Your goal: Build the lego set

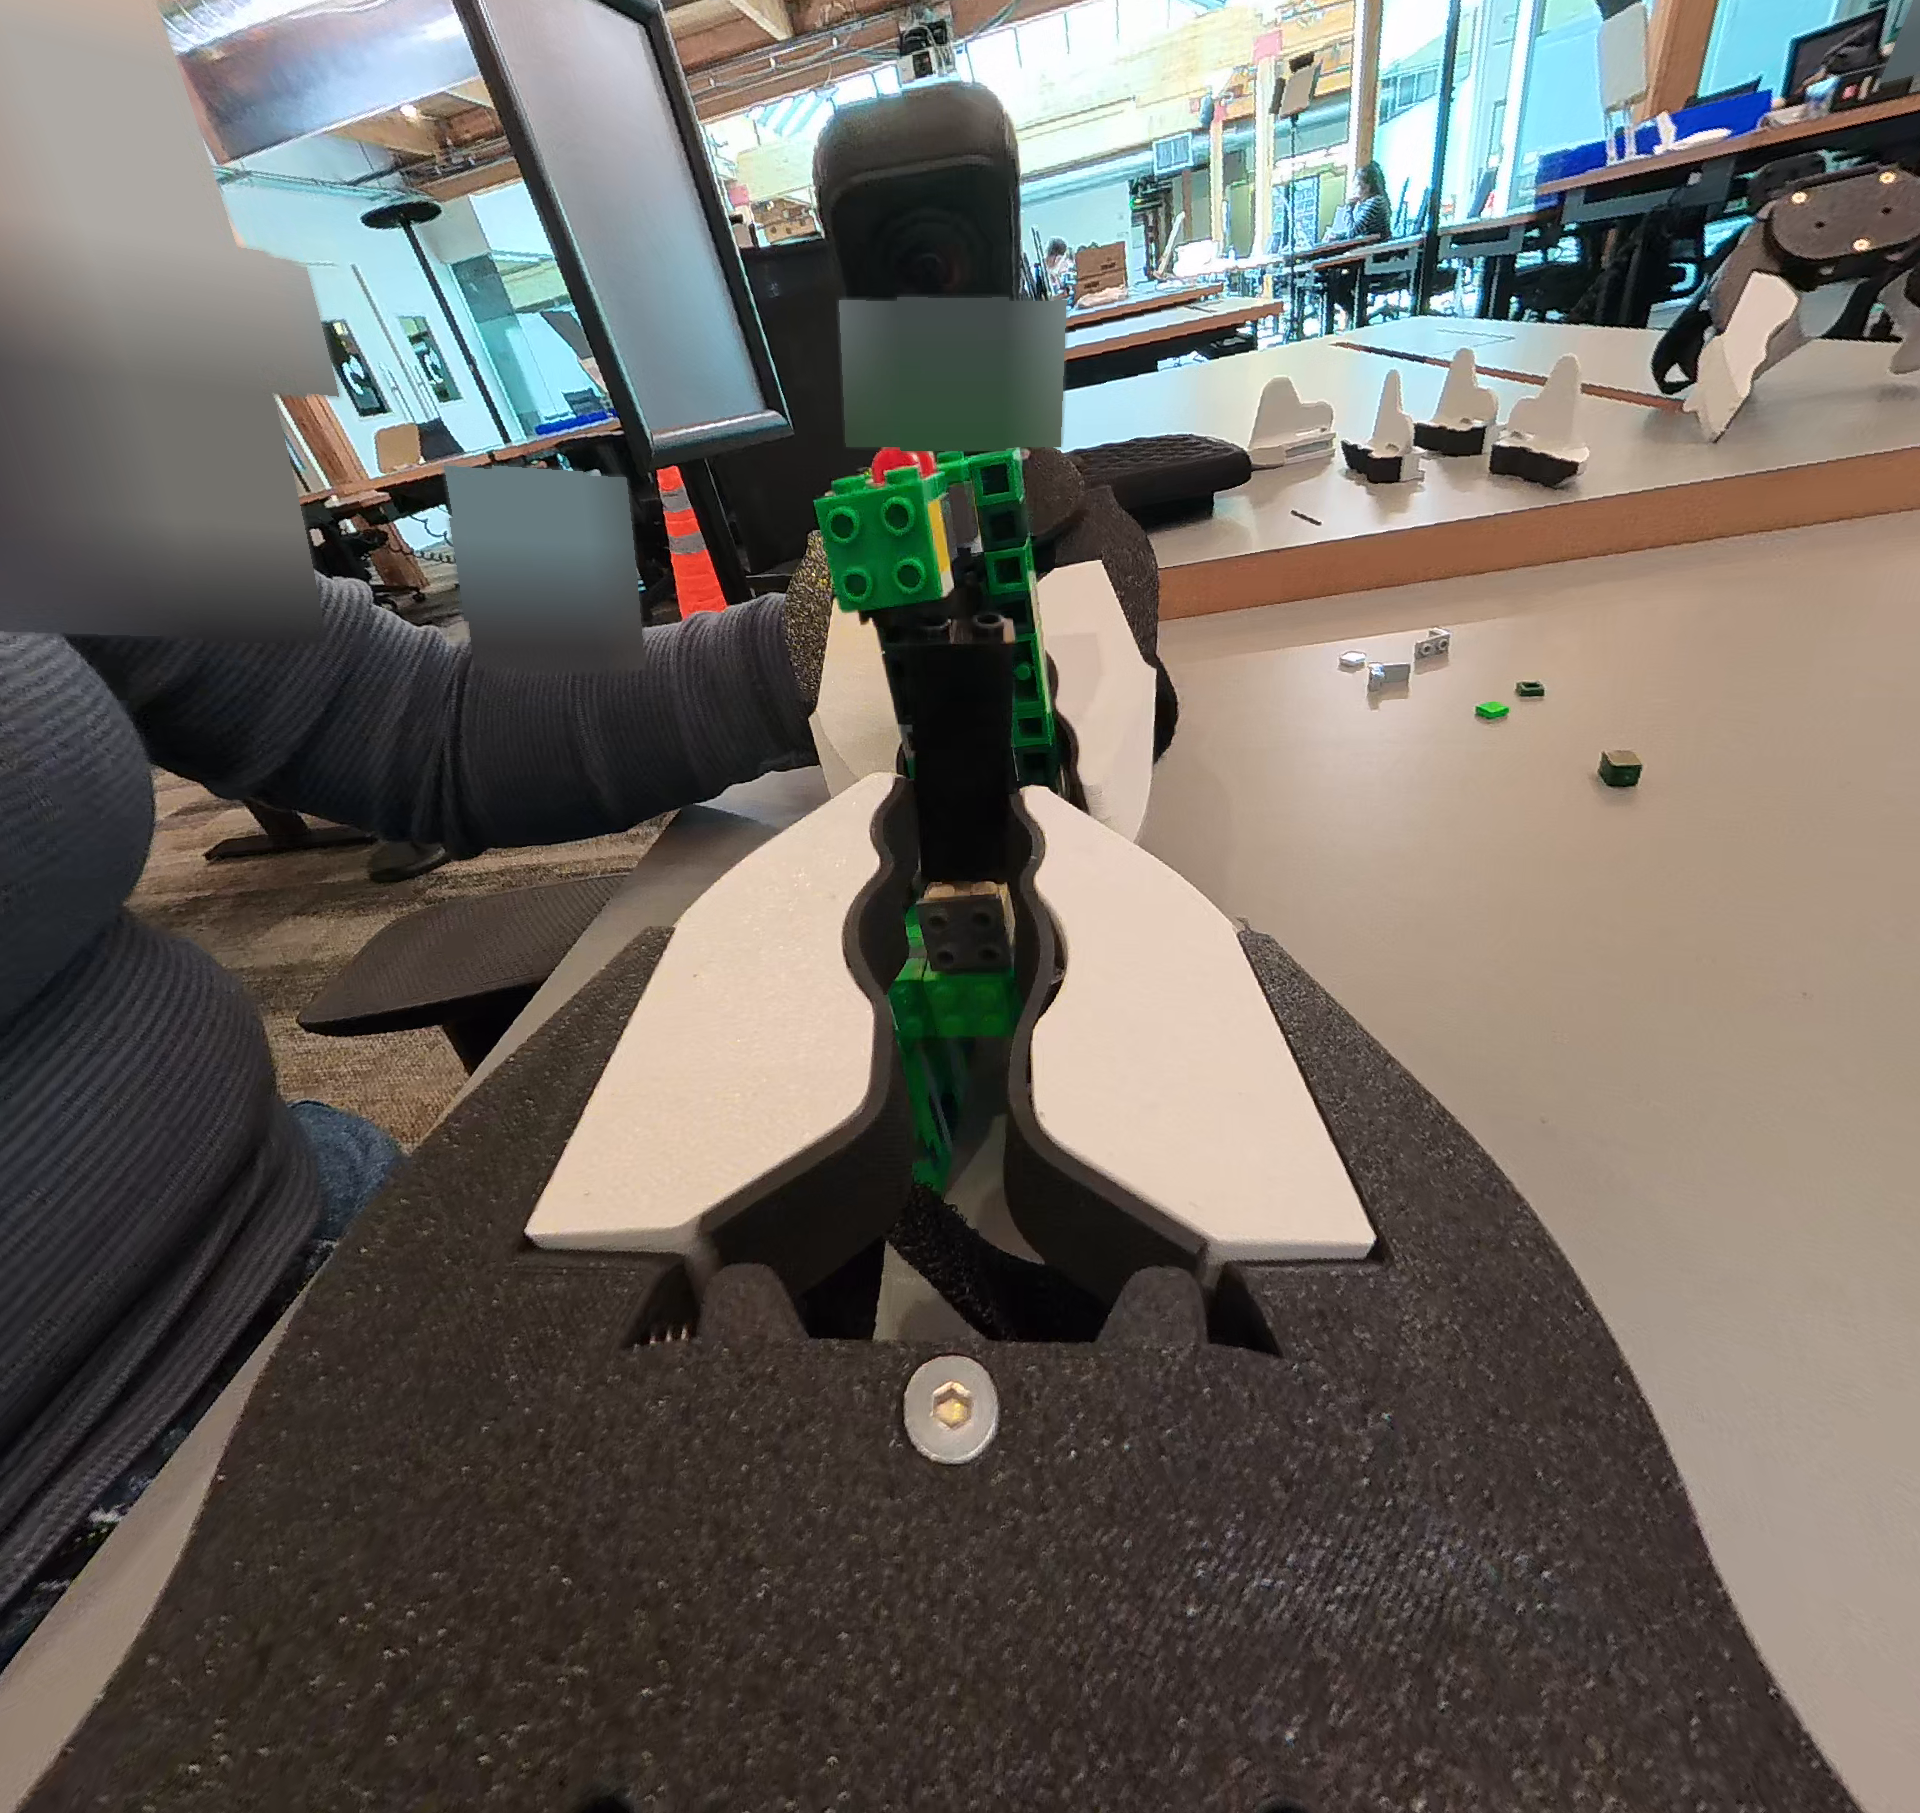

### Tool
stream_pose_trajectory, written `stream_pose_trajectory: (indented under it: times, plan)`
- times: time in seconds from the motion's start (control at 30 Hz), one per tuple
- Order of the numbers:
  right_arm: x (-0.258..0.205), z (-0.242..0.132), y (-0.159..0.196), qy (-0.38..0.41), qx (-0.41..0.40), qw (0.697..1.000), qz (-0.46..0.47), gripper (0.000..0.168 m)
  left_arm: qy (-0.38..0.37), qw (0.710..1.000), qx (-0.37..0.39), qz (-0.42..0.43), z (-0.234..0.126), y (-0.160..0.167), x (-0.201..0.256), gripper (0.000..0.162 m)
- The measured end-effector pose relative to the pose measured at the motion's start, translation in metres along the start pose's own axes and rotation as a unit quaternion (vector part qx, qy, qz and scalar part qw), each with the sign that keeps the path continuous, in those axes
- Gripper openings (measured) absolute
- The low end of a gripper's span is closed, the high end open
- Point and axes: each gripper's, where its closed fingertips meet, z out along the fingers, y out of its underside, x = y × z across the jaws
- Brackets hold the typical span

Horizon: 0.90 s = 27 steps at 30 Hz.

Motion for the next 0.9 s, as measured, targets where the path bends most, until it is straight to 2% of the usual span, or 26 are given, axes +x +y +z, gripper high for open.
stream_pose_trajectory:
  times: [0.2, 0.57, 0.7, 0.77, 0.9]
  plan:
    - [0.0, -0.001, 0.001, 0.001, -0.015, 1.0, -0.014, 0.016, -0.006, 1.0, 0.002, -0.002, 0.001, -0.001, 0.0, 0.04]
    - [-0.001, -0.001, 0.004, 0.002, -0.114, 0.991, -0.075, 0.016, -0.041, 0.999, 0.012, -0.02, 0.004, -0.002, 0.001, 0.039]
    - [-0.002, -0.001, 0.004, -0.008, -0.124, 0.99, -0.072, 0.016, -0.052, 0.998, 0.025, -0.022, 0.004, -0.004, 0.001, 0.04]
    - [-0.002, -0.001, 0.004, -0.02, -0.115, 0.991, -0.058, 0.016, -0.052, 0.998, 0.04, -0.016, 0.004, -0.008, 0.002, 0.05]
    - [-0.003, -0.002, 0.004, -0.041, -0.092, 0.995, -0.028, 0.016, -0.052, 0.997, 0.06, 0.013, 0.0, -0.02, 0.004, 0.056]
